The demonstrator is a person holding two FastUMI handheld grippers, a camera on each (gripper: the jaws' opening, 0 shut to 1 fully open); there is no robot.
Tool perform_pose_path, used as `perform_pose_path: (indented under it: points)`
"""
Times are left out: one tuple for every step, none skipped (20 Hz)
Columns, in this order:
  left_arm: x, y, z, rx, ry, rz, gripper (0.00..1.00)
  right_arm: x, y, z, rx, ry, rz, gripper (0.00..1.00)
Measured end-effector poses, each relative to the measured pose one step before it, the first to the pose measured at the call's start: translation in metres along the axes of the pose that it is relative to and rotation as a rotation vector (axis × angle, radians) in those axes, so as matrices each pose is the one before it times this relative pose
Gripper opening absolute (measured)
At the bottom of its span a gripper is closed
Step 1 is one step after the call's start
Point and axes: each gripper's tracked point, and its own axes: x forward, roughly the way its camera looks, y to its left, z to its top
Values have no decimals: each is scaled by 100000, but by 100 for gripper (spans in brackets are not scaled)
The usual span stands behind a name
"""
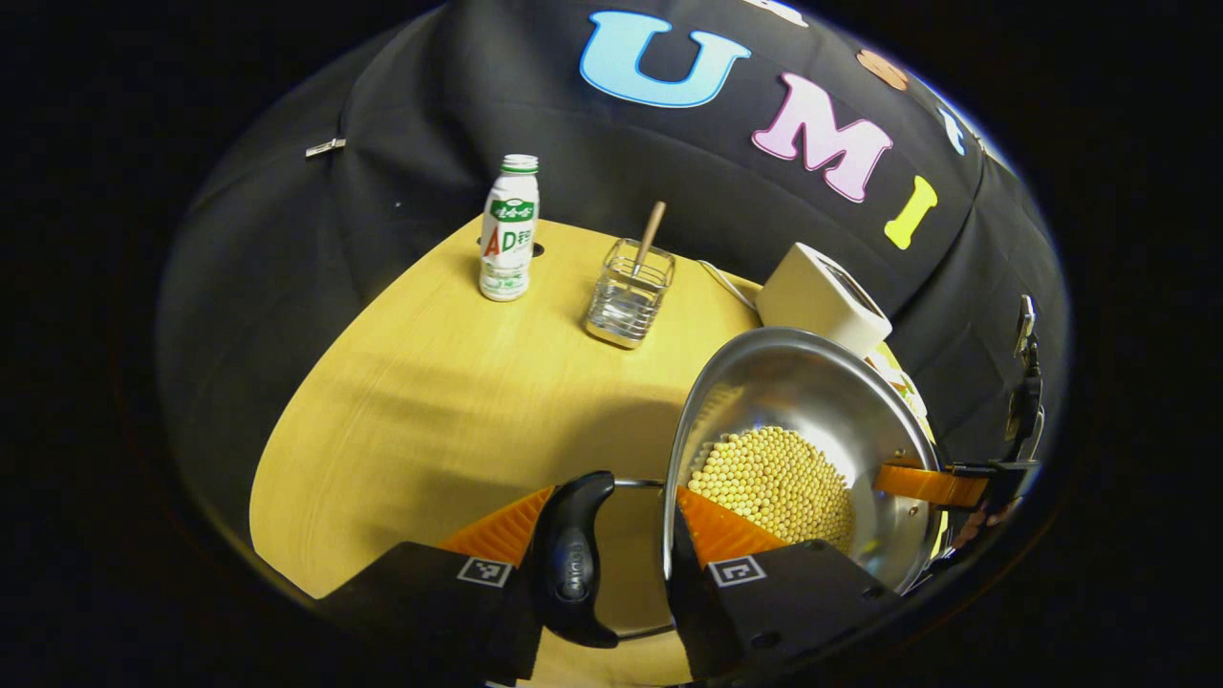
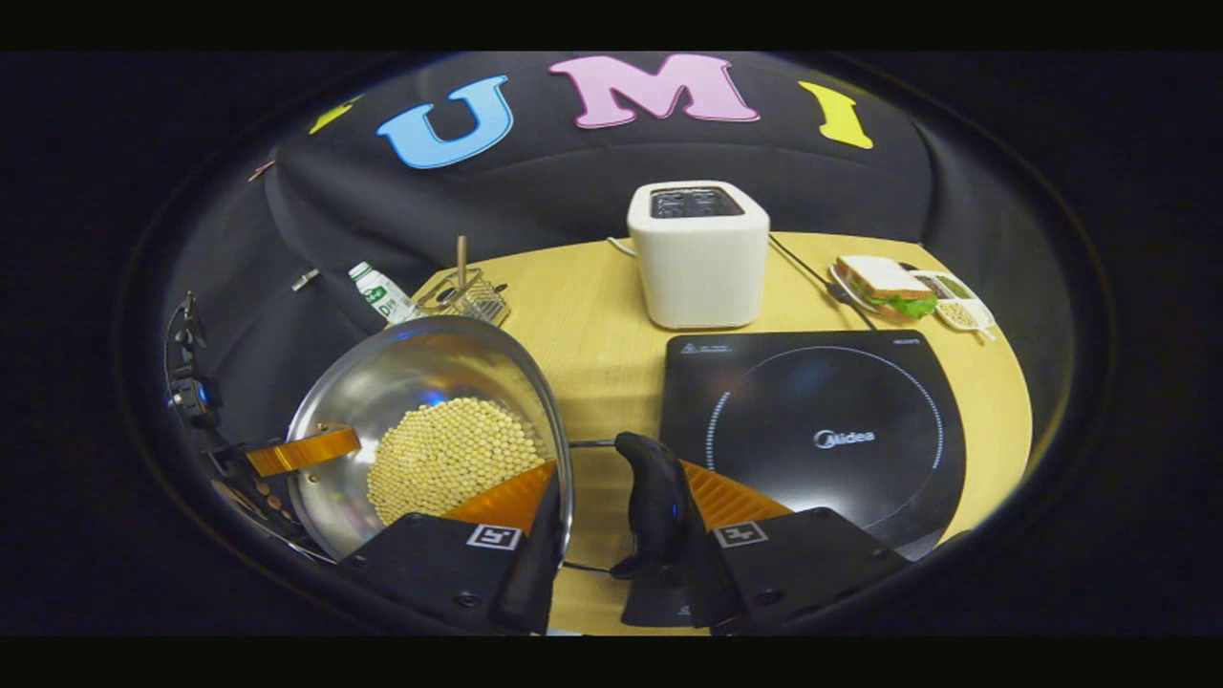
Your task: First push the handle of the pot to place it horizontally, then grasp the pot with both hands and set it on the induction cooktop.
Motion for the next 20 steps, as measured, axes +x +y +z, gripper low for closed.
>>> perform_pose_path:
  points:
    - [-65,-990,-89,176,278,-514,60,-523,-840,205,298,-350,-452,57]
    - [31,-991,-56,297,-4,-567,58,-473,-832,258,242,-634,-51,57]
    - [-31,-1005,22,192,-232,-426,58,-403,-837,259,489,-463,-62,57]
    - [196,-889,6,321,140,-212,60,-418,-745,190,228,-329,-114,53]
    - [93,-917,125,207,-115,-188,60,-333,-932,256,376,-398,-30,57]
    - [232,-926,-95,319,-121,-235,60,-276,-905,168,551,-370,-25,57]
    - [305,-917,-90,440,25,-127,60,-231,-935,117,607,-262,-125,57]
    - [131,-991,-28,516,174,-154,60,-209,-916,84,745,-133,-190,57]
    - [182,-967,-24,671,142,-269,60,-237,-866,233,734,-381,-151,57]
    - [210,-980,31,681,131,-321,60,-211,-989,97,747,-87,-213,57]
    - [310,-890,48,770,92,-334,60,-93,-899,172,477,-140,-109,57]
    - [278,-889,95,539,-39,-298,60,-221,-948,195,440,-60,-162,57]
    - [357,-929,90,522,211,-307,60,-102,-932,330,558,-92,-208,57]
    - [413,-818,-11,276,196,-427,60,-56,-933,285,672,-371,-236,57]
    - [515,-887,114,90,13,-495,60,-4,-935,351,421,-309,-333,57]
    - [564,-1122,159,269,119,-509,60,-33,-1006,402,358,-237,-463,57]
    - [513,-956,80,122,126,-409,60,62,-934,321,348,-160,-468,57]
    - [526,-815,53,157,-39,-401,60,36,-1104,378,382,-172,-464,53]
    - [571,-841,94,195,-31,-363,60,183,-953,281,410,-68,-449,57]
    - [564,-821,-6,5,-66,-432,61,100,-942,267,386,-220,-449,57]
